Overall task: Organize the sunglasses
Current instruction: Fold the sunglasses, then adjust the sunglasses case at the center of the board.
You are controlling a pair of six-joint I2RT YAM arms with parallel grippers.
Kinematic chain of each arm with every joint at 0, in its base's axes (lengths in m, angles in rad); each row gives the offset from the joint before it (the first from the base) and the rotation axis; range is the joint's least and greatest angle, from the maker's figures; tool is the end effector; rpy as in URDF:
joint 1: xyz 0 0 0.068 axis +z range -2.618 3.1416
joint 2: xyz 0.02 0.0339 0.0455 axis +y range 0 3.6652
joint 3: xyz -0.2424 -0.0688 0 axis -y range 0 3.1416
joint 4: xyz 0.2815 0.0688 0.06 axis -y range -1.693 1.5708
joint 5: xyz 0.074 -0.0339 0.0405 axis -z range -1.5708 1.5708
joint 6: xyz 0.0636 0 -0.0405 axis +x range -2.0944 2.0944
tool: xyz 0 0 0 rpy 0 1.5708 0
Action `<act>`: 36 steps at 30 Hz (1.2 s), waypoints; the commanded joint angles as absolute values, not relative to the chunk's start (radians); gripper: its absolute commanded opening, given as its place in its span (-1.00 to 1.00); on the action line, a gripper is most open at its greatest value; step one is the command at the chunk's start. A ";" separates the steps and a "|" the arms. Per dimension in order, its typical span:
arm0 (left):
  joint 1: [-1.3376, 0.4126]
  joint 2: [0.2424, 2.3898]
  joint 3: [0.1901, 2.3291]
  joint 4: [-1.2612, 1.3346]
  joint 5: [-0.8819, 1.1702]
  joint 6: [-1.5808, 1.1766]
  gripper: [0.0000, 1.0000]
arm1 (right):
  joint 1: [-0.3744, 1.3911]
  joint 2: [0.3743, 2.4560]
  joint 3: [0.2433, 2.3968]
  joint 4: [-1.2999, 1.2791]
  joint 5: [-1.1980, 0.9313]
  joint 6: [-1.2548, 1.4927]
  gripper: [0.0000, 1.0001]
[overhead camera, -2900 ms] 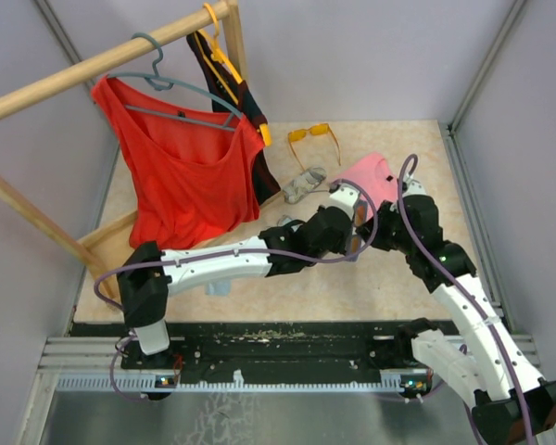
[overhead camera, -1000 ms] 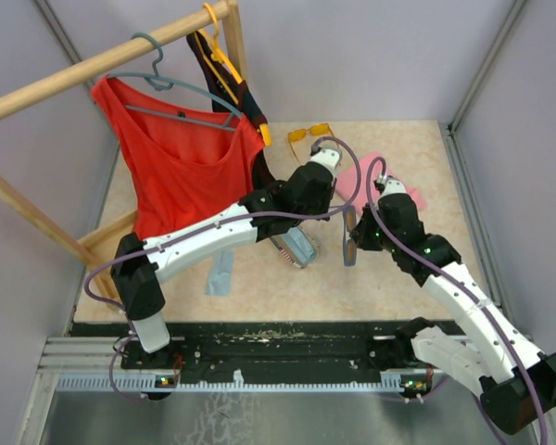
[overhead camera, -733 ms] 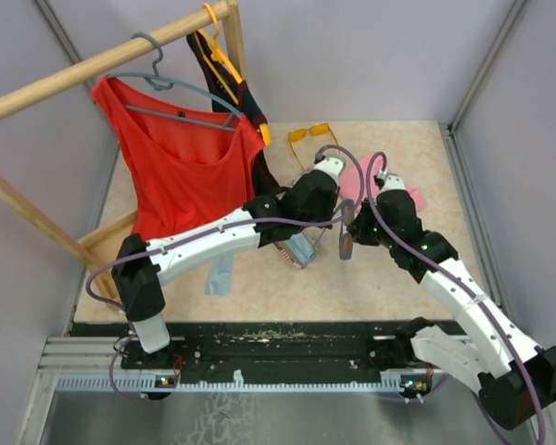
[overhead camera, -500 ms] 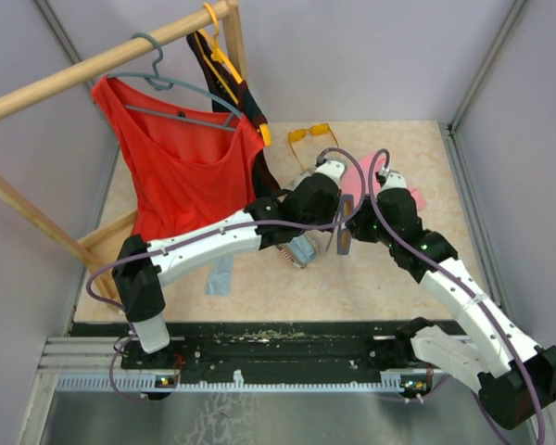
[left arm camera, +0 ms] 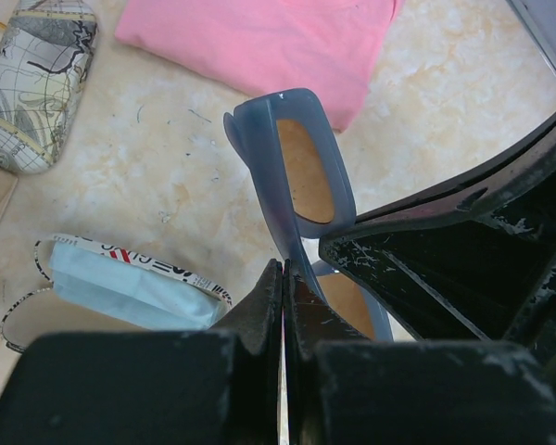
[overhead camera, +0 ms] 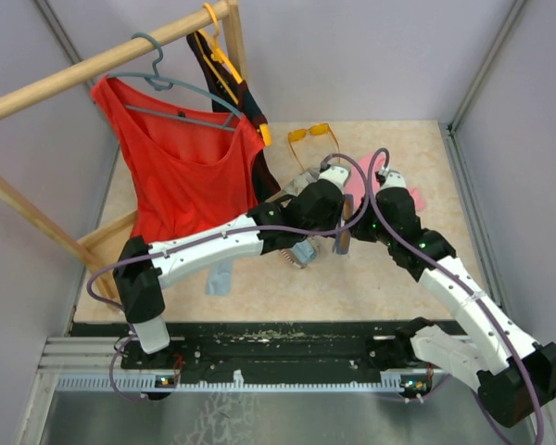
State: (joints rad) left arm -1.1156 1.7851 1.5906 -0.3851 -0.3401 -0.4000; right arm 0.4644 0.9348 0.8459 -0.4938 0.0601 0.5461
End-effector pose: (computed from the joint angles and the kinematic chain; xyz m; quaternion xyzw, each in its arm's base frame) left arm 0.2263 -0.4141 0.2814 0.2283 0.8403 -0.2140 0.4428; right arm 0.2490 0.1204 0.2676 0.0502 0.8787 0.2063 0.4276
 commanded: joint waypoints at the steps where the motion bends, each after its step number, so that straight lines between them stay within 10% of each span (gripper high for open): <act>1: -1.130 1.765 1.567 -0.371 -0.349 -0.413 -1.00 | 0.476 0.921 0.869 -0.413 0.065 0.559 -1.00; 18: -0.937 1.196 0.919 -0.234 -0.328 -0.649 0.05 | 0.473 0.889 0.725 -0.292 0.082 0.409 -1.00; 36: -0.910 1.415 0.833 -0.118 -0.272 -1.030 0.38 | 0.462 1.055 0.804 -0.350 0.055 0.297 -1.00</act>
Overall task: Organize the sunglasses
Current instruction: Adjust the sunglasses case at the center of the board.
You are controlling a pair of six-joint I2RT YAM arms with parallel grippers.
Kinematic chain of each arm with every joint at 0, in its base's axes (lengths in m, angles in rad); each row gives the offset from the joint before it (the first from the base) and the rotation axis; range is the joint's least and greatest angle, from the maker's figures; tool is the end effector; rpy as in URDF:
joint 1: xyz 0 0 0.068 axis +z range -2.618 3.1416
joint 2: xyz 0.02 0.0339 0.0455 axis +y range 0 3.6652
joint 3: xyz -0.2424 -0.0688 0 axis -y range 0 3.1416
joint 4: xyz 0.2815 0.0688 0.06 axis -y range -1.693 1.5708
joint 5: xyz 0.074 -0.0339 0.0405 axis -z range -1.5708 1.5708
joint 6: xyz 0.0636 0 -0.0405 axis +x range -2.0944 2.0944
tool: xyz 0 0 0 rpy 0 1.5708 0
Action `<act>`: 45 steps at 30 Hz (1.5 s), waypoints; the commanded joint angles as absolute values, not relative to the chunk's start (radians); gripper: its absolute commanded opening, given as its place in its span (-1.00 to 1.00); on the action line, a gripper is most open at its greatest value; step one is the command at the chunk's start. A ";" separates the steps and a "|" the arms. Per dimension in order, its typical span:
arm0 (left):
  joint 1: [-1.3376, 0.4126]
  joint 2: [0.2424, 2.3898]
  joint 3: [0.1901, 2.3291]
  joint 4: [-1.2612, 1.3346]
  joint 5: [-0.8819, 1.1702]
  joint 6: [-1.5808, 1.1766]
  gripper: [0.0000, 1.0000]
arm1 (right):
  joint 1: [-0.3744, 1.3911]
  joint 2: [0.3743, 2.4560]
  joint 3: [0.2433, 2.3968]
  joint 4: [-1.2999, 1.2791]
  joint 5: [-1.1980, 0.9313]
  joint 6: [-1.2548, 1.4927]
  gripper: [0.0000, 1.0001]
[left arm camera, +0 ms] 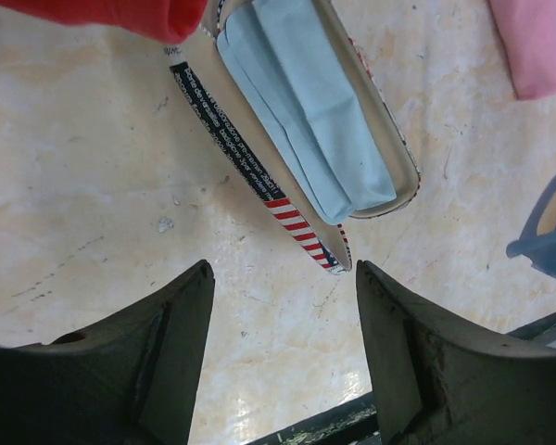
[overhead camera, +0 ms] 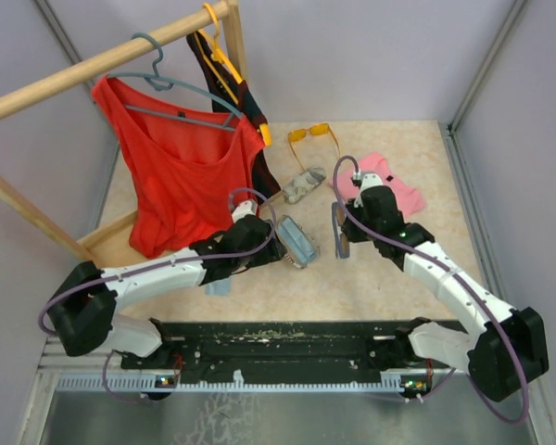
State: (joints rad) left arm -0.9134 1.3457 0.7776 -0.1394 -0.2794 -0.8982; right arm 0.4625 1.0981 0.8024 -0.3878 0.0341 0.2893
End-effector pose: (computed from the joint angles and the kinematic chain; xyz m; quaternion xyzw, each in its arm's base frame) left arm 0.2205 -0.2570 0.1611 -0.0514 0.8998 -0.2480 0.3552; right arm 0.2722 0.1333 0.2178 -0.0708 0.9003 0.1432 0.4049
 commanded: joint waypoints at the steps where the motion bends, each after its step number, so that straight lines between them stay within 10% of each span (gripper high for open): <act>1: -0.911 1.433 0.842 -0.128 -0.281 -1.051 0.38 | 0.463 1.049 0.801 -0.354 0.056 0.300 -1.00; 45: -0.834 1.594 0.883 -0.025 -0.291 -0.929 -0.26 | 0.462 0.928 0.790 -0.433 0.039 0.314 -1.00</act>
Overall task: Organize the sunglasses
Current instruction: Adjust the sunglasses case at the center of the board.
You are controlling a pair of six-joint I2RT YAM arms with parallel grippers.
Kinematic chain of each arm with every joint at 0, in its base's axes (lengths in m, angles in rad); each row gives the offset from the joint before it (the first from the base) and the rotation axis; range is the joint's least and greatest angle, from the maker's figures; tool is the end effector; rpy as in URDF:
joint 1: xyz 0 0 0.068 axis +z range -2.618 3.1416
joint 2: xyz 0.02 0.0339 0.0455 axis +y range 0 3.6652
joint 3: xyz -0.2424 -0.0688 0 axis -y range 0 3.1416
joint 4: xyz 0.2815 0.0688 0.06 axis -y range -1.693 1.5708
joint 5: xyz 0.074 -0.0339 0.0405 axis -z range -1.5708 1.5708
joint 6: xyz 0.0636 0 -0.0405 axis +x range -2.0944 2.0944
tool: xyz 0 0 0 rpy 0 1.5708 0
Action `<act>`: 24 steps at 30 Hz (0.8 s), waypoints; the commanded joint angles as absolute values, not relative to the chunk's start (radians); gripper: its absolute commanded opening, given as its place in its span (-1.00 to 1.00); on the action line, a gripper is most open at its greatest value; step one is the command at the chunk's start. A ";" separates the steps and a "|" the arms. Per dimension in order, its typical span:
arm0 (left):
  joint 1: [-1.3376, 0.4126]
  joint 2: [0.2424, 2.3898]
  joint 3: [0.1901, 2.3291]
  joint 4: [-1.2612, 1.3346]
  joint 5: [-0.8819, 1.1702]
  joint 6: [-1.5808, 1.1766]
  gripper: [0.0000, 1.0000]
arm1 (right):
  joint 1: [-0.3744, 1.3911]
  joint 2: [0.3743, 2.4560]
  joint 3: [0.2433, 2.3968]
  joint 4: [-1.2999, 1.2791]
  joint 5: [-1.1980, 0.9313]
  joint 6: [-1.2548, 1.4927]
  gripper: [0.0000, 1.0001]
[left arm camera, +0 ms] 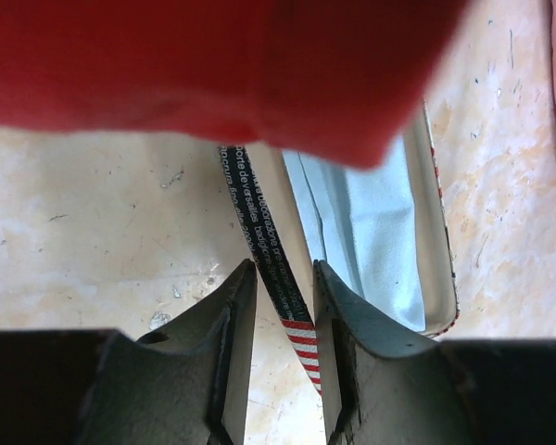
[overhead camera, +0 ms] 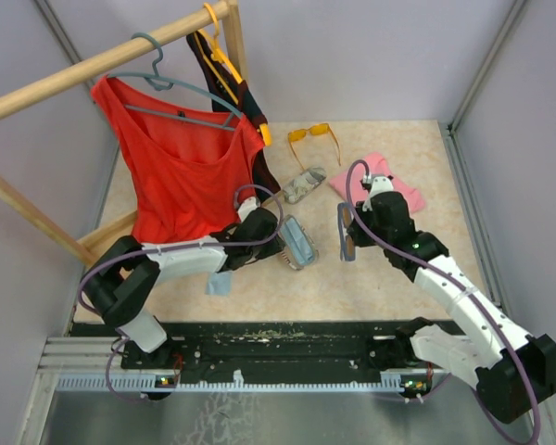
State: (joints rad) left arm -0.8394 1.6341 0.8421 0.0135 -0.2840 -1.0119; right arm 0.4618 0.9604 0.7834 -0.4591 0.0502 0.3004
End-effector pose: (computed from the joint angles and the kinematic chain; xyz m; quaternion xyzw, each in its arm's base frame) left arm 0.2617 -0.2649 0.1024 -0.1331 0.9052 -0.2267 0.3340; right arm 0.2515 0.1216 0.2399 -0.0607 0.8905 0.1467 0.4264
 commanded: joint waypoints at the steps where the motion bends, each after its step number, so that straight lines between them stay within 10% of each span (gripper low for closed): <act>1: -0.834 1.585 0.886 -0.038 -0.291 -0.915 -0.28 | 0.461 0.927 0.789 -0.433 0.030 0.314 -1.00; 24: -0.833 1.535 0.847 -0.059 -0.256 -0.921 0.10 | 0.462 0.863 0.758 -0.419 -0.079 0.386 -1.00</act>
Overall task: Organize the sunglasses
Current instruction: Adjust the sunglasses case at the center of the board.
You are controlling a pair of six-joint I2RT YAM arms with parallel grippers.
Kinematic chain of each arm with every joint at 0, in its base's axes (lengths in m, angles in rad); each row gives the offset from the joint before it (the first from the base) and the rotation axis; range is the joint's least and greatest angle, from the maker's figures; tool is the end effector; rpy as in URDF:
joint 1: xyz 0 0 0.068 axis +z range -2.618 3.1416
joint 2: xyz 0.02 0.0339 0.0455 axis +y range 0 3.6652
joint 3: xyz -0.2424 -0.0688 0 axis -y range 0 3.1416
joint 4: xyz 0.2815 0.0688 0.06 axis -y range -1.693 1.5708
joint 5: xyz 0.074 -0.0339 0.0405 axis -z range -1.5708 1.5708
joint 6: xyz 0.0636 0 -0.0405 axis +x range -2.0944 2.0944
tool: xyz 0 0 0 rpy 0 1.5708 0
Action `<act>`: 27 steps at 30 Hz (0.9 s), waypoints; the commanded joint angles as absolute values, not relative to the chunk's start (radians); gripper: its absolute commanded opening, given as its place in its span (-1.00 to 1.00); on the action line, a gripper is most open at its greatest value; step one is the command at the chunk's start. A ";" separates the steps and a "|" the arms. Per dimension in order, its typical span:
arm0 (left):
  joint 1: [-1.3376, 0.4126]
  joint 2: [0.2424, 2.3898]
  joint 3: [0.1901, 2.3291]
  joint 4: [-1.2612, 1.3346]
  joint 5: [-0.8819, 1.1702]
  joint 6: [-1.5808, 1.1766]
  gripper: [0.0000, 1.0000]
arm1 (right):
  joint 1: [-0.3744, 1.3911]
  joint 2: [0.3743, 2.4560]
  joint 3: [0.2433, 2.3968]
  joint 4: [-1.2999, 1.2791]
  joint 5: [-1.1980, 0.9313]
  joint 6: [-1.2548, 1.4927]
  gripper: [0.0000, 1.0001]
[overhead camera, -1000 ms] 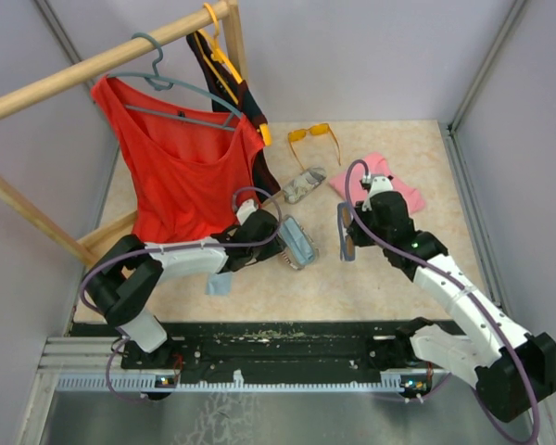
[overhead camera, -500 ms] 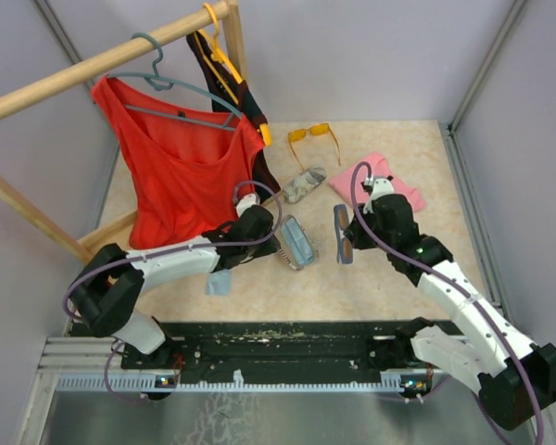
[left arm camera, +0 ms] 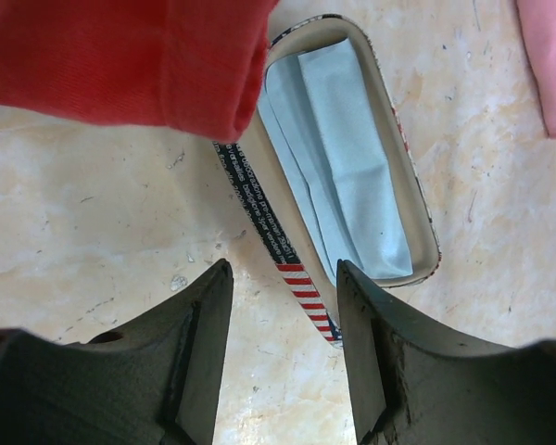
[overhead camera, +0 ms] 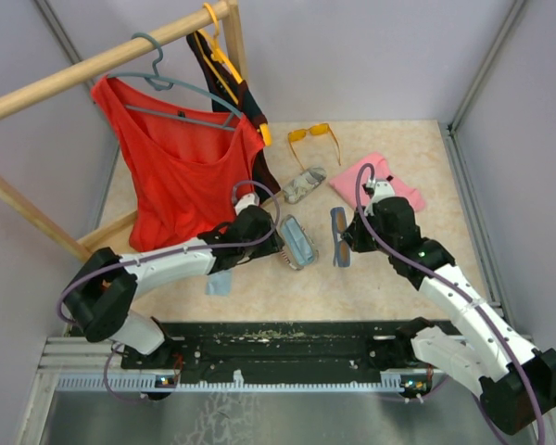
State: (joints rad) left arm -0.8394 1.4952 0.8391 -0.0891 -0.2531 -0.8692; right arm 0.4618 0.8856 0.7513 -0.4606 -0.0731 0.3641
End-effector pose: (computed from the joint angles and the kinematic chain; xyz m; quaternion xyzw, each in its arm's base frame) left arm 0.2530 -0.2580 0.1391 -0.0642 0.9078 -0.2242 0.3485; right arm 0.2373 0.1233 0.2459 -0.0602 0.8808 0.2176 0.4162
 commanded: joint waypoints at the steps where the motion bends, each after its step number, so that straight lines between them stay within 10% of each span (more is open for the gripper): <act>1: -0.832 1.545 0.848 -0.050 -0.255 -0.929 0.10 | 0.462 0.861 0.758 -0.419 -0.079 0.386 -1.00; 27: -0.815 1.644 0.884 0.026 -0.193 -0.957 -0.29 | 0.462 0.852 0.754 -0.435 -0.065 0.391 -1.00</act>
